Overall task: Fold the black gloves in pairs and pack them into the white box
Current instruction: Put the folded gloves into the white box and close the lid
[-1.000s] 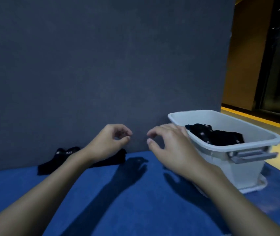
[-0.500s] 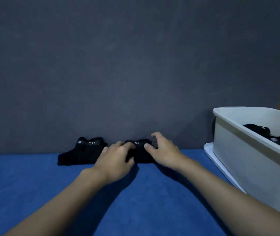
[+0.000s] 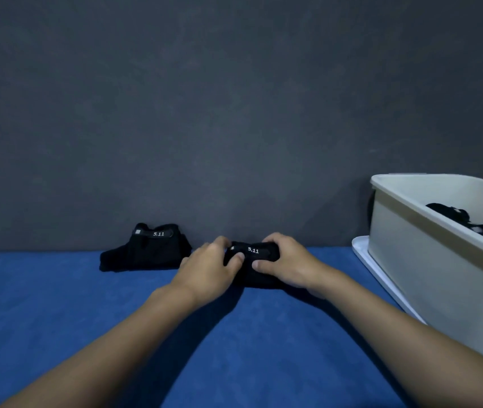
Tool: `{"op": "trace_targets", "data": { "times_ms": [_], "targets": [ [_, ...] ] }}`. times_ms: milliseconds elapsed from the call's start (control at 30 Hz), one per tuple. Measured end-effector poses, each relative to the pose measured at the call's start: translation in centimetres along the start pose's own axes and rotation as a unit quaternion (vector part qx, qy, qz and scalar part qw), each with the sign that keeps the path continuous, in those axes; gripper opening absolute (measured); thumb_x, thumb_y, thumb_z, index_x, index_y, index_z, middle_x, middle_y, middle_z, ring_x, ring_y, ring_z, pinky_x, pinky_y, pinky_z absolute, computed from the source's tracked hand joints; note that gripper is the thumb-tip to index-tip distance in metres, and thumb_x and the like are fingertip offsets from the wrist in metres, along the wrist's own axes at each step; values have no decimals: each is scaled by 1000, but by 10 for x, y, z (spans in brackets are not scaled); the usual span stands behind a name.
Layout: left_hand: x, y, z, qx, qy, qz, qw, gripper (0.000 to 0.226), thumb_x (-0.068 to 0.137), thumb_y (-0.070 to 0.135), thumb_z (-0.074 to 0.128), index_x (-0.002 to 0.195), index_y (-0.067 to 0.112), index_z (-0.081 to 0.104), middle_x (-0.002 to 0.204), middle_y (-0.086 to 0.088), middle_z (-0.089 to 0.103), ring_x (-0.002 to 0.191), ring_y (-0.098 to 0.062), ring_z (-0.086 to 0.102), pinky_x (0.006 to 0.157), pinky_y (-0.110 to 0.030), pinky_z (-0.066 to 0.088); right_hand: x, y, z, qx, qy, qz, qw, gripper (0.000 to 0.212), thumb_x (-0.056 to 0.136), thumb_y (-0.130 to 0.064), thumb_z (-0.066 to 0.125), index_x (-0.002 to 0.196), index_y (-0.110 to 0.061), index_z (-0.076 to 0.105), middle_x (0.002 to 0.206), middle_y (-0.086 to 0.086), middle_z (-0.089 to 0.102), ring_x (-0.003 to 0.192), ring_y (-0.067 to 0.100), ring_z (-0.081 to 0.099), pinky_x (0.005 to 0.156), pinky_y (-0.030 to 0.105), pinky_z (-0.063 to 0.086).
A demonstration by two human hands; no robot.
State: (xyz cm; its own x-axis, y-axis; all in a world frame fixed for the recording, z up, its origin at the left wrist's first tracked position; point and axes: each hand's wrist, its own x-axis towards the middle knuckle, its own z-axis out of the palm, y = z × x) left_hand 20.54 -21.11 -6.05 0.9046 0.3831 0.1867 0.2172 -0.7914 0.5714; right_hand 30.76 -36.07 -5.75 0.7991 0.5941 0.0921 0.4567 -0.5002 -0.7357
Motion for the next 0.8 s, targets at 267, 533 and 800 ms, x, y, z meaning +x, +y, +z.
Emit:
{"op": "trace_targets", "data": {
  "times_ms": [267, 533, 800],
  "targets": [
    [-9, 9, 3, -9, -10, -15, 1000, 21, 94, 49, 56, 101, 29, 56, 59, 6, 52, 63, -19, 51, 77, -42, 47, -36, 6, -12, -19, -23, -21, 999, 32, 83, -42, 70, 97, -19, 55, 91, -2, 62, 80, 11, 59, 72, 29, 49],
    [-14, 12, -3, -118, -40, -55, 991, 34, 82, 39, 78, 104, 20, 60, 70, 3, 57, 56, -9, 51, 56, -24, 40, -50, 9, -13, -28, -10, -49, 998, 15, 94, -34, 57, 94, -19, 58, 91, -2, 64, 85, 14, 59, 76, 31, 48],
    [-21, 11, -8, -30, -83, -72, 993, 50, 77, 57, 75, 111, 22, 61, 96, -3, 69, 77, -14, 63, 66, -27, 46, -58, 14, -9, 21, -12, -29, 999, 41, 88, -34, 67, 124, -23, 51, 95, -10, 55, 87, 9, 56, 79, 22, 42]
  ]
}}
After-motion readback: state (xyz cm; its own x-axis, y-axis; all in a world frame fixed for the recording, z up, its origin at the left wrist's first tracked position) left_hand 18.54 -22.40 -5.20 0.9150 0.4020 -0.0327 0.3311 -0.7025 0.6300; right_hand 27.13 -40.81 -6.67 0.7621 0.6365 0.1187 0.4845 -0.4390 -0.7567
